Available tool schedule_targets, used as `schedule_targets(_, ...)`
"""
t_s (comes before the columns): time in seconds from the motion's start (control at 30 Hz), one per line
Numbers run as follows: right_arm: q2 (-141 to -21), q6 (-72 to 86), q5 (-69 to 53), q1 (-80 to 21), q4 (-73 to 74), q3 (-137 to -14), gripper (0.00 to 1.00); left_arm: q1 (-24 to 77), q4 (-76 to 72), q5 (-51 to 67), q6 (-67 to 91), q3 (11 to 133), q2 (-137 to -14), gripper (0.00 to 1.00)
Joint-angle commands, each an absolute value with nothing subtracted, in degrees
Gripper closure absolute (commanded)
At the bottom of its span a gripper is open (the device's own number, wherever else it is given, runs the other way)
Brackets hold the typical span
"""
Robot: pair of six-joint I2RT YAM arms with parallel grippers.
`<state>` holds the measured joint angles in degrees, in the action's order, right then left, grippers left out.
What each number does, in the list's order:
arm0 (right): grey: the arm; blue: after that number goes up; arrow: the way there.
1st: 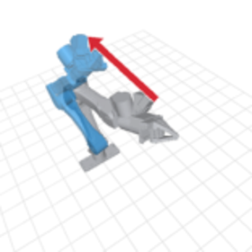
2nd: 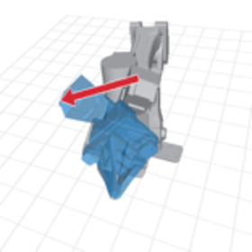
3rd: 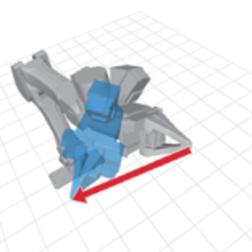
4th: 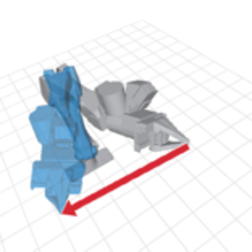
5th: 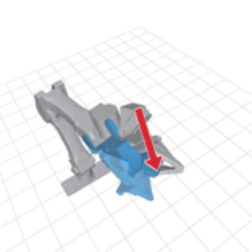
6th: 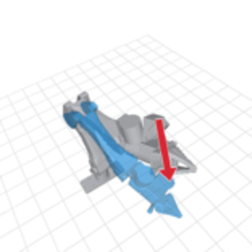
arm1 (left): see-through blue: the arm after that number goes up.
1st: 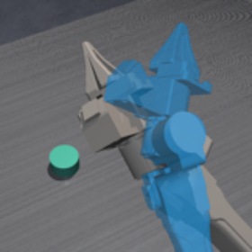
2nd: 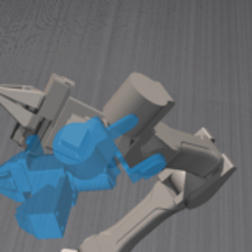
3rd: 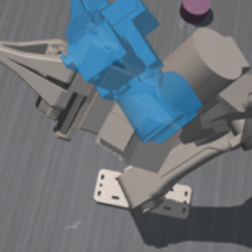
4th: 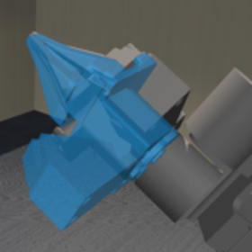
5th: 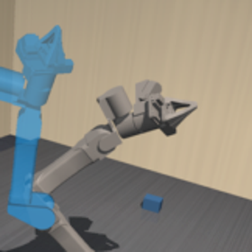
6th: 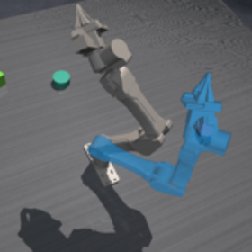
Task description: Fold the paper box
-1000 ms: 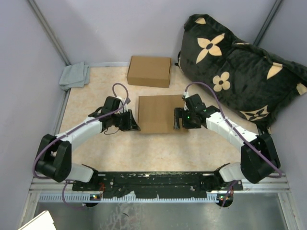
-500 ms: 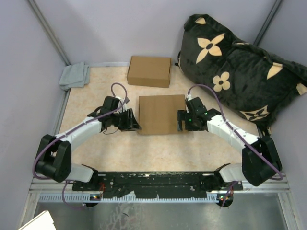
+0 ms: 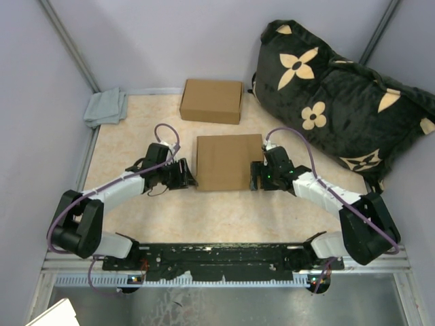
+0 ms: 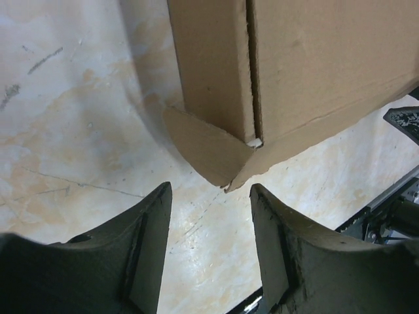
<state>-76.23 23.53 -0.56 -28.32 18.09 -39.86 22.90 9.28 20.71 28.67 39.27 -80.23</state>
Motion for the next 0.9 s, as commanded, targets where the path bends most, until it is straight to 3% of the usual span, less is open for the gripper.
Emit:
schedule_targets(0.0, -73.57, 22.68, -1.35, -28.13, 11.57, -39.65, 0.20, 23.58, 3.71, 19.67, 29.29, 38.80, -80.32, 0.42)
schedule_targets(0.2, -74.00, 22.42, -3.43, -28.13, 10.91, -38.96, 0.26, 24.40, 2.38, 20.90, 29.05, 39.27, -82.91, 0.44)
schedule_targets(0.6, -70.86, 24.57, -6.71, -28.13, 21.46, -43.21, 0.47, 25.08, 10.24, 23.12, 28.38, 40.58, -79.96, 0.63)
schedule_targets(0.87, -68.23, 25.96, -9.39, -28.13, 26.02, -47.02, 0.48, 25.04, 11.40, 26.35, 29.47, 42.59, -77.55, 0.69)
